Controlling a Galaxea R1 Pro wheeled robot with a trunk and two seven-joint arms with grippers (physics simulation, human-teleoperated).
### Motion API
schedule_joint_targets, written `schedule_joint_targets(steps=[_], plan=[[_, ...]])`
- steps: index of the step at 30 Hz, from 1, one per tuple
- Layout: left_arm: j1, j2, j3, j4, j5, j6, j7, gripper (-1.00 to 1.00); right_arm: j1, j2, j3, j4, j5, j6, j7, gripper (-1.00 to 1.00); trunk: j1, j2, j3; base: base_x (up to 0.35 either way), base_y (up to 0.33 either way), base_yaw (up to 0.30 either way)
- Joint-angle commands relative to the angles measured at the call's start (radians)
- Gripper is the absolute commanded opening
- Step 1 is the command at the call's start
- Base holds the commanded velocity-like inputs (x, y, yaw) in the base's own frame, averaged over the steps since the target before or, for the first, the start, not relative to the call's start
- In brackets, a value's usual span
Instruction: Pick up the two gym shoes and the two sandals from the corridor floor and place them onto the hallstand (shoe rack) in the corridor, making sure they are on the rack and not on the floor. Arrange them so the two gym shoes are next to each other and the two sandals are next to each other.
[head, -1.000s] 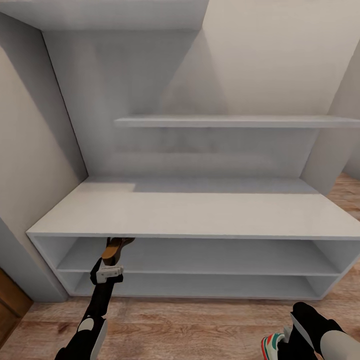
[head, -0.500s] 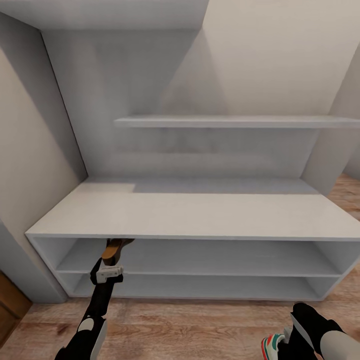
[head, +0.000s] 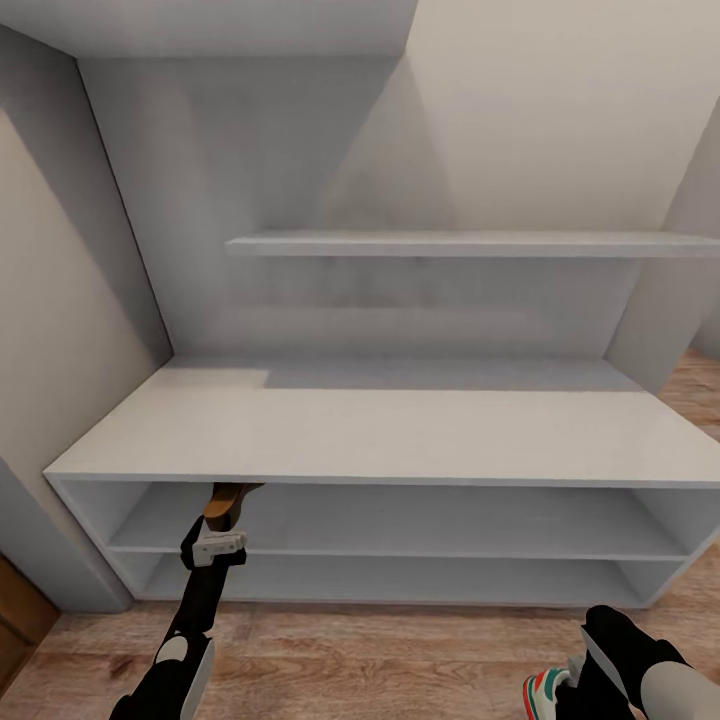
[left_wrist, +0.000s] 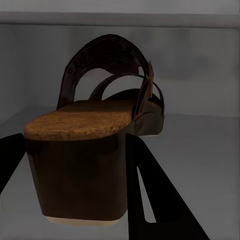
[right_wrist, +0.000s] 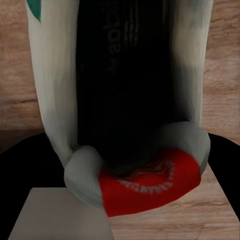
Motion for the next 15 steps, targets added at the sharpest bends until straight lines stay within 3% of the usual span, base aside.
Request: schedule_joint_targets(steps=[1,9,15], plan=[[0.0,0.0,0.0,0.0,0.0,0.0,0.0,-1.0,0.0,0.0,0.0,0.0,0.0,0.0,0.0,-1.0,0.0,0.0,0.0,0.005,0.0,0.0],[0.0,0.0,0.0,0.0,0.0,0.0,0.0,-1.0,0.0,0.0,0.0,0.0,0.0,0.0,0.0,-1.0,0.0,0.0,0.0,0.007,0.0,0.0],[0.0,0.0,0.0,0.0,0.0,0.0,0.0,-1.0,0.0,0.0,0.0,0.0,0.0,0.0,0.001,-1.0,0.0,0.0,0.0,0.128,0.0,0.0]])
